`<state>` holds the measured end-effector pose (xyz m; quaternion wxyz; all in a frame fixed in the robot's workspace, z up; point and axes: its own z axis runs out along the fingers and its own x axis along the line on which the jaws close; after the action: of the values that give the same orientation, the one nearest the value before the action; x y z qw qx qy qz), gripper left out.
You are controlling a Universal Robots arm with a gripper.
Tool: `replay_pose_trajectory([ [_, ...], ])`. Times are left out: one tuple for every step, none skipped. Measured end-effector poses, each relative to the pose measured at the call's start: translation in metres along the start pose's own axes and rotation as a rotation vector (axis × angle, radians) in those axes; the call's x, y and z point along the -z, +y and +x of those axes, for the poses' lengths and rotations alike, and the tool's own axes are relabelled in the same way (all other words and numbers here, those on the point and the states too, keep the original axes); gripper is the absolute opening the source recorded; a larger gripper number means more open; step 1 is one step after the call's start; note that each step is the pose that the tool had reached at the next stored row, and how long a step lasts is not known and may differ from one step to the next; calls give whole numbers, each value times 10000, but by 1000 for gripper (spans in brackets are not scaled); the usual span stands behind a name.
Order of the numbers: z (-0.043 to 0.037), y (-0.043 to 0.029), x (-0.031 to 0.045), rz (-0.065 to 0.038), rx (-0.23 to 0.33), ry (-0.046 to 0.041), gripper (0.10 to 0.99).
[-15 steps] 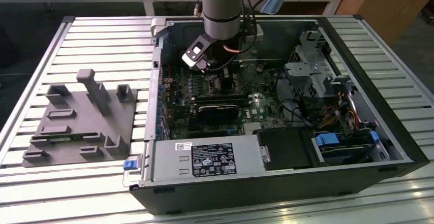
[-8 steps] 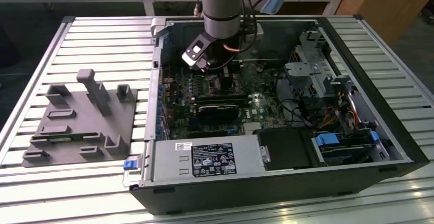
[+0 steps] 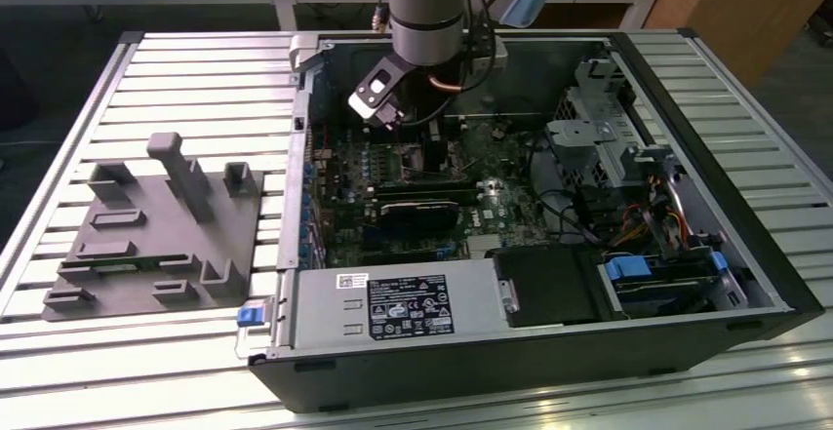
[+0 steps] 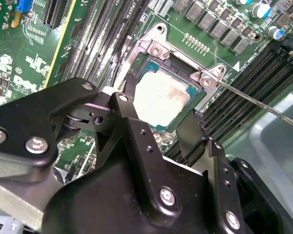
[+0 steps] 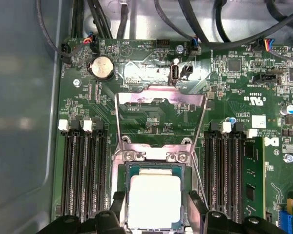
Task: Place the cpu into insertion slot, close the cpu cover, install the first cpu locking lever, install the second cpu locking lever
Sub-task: 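Place the cpu into insertion slot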
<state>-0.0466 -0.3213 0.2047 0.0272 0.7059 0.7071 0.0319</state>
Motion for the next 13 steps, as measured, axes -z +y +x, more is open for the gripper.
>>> replay_pose_trajectory([
  [0, 0, 0, 0, 0, 0, 612],
  [0, 0, 0, -1, 0, 1, 612],
  [0, 0, 0, -1, 0, 1, 612],
  [0, 0, 1, 0, 0, 0, 612],
  [0, 0, 1, 0, 0, -1, 612],
  [0, 0, 2, 0, 0, -1, 600],
  [0, 0, 2, 0, -1, 0, 533],
  [0, 0, 2, 0, 0, 0, 533],
  [0, 0, 2, 0, 0, -1, 471],
  [0, 0, 2, 1, 0, -1, 416],
  [0, 0, 3, 0, 0, -1, 416],
  [0, 0, 3, 0, 0, -1, 357],
  [0, 0, 3, 1, 0, -1, 357],
])
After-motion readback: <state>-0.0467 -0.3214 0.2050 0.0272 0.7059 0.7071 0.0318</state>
